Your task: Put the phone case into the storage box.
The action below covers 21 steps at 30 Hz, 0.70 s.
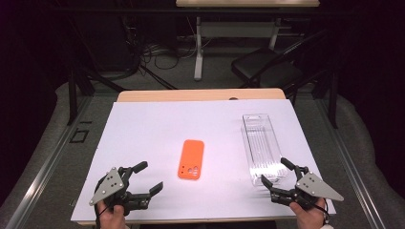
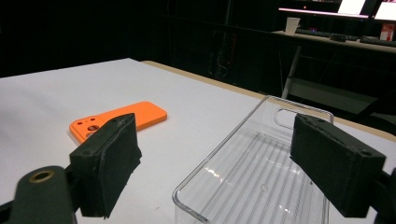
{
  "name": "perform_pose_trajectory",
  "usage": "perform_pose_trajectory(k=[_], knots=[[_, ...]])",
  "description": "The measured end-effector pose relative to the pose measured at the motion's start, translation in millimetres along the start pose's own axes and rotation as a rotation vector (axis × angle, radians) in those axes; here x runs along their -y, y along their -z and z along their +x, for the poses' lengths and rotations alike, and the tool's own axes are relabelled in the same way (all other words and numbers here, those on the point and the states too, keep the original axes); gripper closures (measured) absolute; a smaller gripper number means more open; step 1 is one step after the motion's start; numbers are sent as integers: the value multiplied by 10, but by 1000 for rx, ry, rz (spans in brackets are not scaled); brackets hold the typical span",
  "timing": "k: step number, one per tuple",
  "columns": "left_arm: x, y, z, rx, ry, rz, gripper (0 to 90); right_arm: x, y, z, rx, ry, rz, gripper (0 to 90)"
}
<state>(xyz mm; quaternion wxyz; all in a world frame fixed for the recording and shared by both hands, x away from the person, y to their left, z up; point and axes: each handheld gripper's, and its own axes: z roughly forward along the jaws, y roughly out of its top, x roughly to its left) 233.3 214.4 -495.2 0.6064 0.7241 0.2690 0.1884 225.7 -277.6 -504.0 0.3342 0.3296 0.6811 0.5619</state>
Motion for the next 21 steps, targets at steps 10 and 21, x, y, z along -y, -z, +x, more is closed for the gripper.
perform_pose_trajectory(k=[10, 21], knots=[[-59, -61, -2, -31, -6, 44, 158, 4, 22, -5, 6, 2, 2, 147], [-259, -230, 16, 7, 46, 126, 159, 13, -1, 28, 8, 22, 23, 147]])
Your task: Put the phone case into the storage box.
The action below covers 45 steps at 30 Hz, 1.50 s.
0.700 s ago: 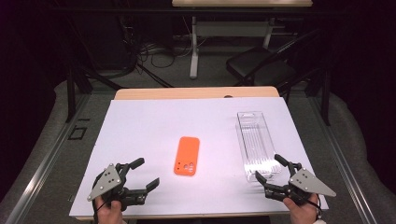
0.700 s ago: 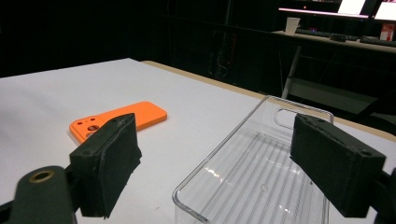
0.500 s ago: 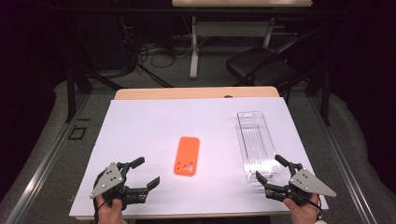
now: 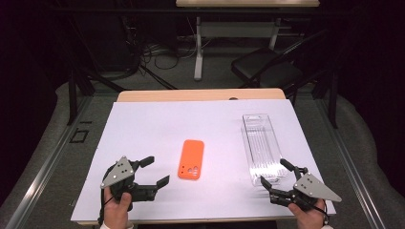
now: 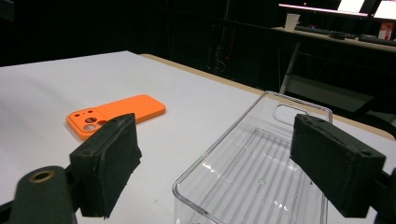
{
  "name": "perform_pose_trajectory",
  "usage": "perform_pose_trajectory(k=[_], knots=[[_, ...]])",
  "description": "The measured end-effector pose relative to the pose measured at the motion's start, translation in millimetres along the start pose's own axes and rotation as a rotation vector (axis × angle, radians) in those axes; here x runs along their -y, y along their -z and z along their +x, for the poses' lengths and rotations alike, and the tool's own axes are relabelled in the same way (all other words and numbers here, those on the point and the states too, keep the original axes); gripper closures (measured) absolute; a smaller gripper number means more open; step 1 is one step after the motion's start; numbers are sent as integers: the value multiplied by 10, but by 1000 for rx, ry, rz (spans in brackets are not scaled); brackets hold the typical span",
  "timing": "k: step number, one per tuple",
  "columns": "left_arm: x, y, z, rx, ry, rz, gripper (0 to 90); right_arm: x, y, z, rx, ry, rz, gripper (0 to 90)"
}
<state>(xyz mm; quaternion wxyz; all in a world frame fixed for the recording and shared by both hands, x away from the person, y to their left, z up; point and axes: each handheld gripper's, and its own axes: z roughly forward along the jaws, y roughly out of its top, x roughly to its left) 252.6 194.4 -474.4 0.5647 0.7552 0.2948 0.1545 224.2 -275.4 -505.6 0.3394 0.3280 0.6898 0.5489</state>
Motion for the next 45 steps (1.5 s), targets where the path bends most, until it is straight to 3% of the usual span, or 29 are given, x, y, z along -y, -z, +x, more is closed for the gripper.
perform_pose_trajectory(k=[12, 13, 16, 17, 22, 25, 32, 33, 35, 40, 42, 45], knots=[[-325, -241, -50, 2, -4, 109, 159, 31, -18, -28, 5, -6, 14, 147], [-351, -302, -43, -9, 12, 139, 160, 32, -16, -33, 5, -7, 16, 147], [-359, -363, -31, 2, 42, 153, 159, 34, -15, -36, 7, -7, 16, 147], [-363, -426, -13, 53, 89, 153, 160, 38, -18, -36, 6, -10, 18, 147], [-373, -581, -35, 23, 92, 208, 160, 44, -25, -39, 7, -7, 23, 147], [-370, -697, -30, 38, 96, 265, 165, 47, -32, -38, 7, -5, 22, 147], [-381, -816, -7, 35, 81, 262, 248, 56, -38, -37, 4, -8, 30, 147], [-379, -839, 2, 60, 94, 272, 248, 57, -39, -36, 4, -8, 31, 147], [-362, -895, 0, 96, 103, 262, 432, 57, -43, -35, 3, -2, 32, 147], [-357, -978, -29, 74, 95, 249, 506, 57, -42, -34, 1, -2, 31, 147], [-367, -1024, -49, 69, 90, 266, 524, 54, -34, -34, 3, -2, 30, 147], [-368, -1112, -94, 52, 55, 278, 540, 58, -38, -39, 3, -4, 29, 147]])
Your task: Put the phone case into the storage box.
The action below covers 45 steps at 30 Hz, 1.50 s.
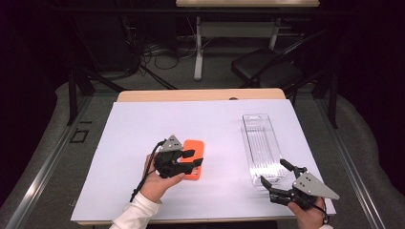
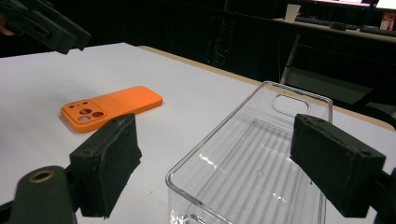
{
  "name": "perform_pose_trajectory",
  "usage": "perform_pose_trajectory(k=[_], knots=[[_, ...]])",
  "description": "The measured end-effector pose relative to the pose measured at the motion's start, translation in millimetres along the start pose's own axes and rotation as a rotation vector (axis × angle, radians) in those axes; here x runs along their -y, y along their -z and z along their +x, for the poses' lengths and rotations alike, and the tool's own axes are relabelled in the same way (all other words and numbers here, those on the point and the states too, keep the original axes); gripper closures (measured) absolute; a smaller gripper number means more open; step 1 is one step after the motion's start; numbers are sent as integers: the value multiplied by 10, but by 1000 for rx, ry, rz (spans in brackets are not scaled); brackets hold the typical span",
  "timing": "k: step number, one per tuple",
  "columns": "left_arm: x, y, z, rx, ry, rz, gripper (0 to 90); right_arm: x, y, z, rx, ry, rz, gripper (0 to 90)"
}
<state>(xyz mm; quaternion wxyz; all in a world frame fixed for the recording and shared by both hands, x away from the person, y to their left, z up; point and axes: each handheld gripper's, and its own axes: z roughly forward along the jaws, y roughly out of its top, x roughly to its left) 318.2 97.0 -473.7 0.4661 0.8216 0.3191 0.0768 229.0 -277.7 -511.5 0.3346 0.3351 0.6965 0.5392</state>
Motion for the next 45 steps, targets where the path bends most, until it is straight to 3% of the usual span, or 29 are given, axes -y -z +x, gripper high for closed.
perform_pose_trajectory(k=[3, 4, 6, 9, 11, 12, 19, 22, 27, 36, 45], knots=[[-7, -38, -23, -19, 12, 6, 556, 0, 3, 0, 0, 5, 3, 147], [-13, -83, -34, -37, 33, 8, 559, -2, 7, -1, 1, 9, 3, 147], [-13, -127, -47, -55, 13, -10, 583, -3, 9, -1, 1, 7, 3, 147], [-1, -176, -55, -59, 15, -23, 626, -2, 10, -4, 4, 9, 4, 147], [21, -224, -62, -65, 24, -16, 668, -1, 10, -4, 3, 9, 5, 147], [36, -248, -70, -60, 51, 11, 681, 1, 8, -2, 2, 10, 7, 147], [115, -324, -78, -94, 62, 31, 672, 3, 6, 2, 2, 11, 8, 147], [171, -369, -76, -118, 73, 44, 742, 1, 9, 3, 1, 16, 9, 147], [283, -448, -67, -119, 89, 88, 893, 5, 0, 0, 0, 21, 15, 147], [390, -588, -52, -139, 120, 137, 900, 4, 1, -1, -1, 20, 14, 147], [423, -724, -35, -165, 115, 175, 900, 5, -3, 6, -5, 23, 16, 147]])
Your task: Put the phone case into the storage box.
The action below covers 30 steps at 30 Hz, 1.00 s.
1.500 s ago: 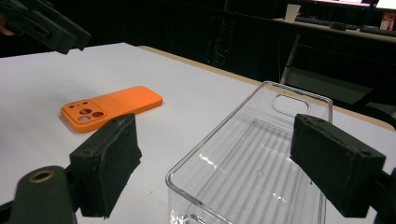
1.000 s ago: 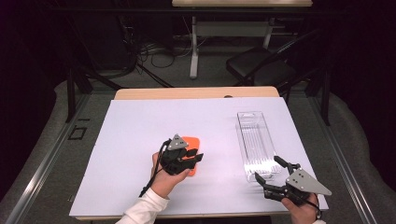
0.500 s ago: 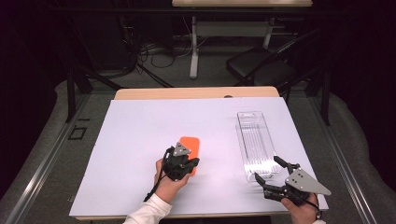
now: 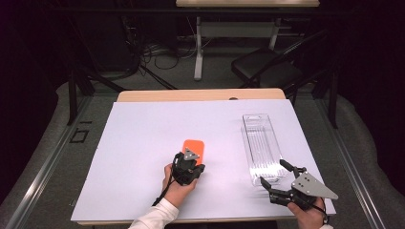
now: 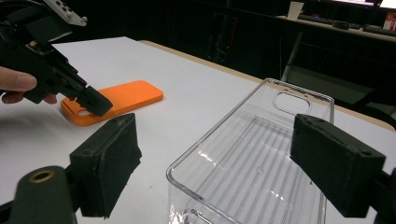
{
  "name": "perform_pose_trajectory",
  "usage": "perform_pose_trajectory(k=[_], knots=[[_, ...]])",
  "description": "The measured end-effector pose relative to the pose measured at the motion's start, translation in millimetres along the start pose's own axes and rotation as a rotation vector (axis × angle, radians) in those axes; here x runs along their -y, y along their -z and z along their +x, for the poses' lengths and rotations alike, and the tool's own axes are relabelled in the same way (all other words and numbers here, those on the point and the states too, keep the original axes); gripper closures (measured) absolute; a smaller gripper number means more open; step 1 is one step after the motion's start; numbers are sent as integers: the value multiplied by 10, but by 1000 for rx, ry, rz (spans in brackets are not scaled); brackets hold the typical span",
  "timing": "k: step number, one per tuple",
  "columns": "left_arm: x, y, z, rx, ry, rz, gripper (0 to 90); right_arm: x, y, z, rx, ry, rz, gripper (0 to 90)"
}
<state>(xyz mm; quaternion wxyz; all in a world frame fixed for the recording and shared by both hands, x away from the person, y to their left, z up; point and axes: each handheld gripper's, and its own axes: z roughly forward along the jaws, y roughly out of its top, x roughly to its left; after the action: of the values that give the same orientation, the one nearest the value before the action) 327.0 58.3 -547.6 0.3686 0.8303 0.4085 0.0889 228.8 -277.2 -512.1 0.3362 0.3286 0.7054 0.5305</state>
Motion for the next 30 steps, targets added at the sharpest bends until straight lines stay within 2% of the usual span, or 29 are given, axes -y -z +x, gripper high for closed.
perform_pose_trajectory(k=[6, 13, 30], knots=[[-5, -59, -13, -17, 2, 0, 900, 2, -2, 1, -3, 2, 3, 147], [-5, -115, -42, -30, -21, 12, 900, 1, -3, 4, -5, 2, 2, 147], [3, -109, -50, -44, -27, 25, 900, 6, -2, -3, -2, 2, 8, 147]])
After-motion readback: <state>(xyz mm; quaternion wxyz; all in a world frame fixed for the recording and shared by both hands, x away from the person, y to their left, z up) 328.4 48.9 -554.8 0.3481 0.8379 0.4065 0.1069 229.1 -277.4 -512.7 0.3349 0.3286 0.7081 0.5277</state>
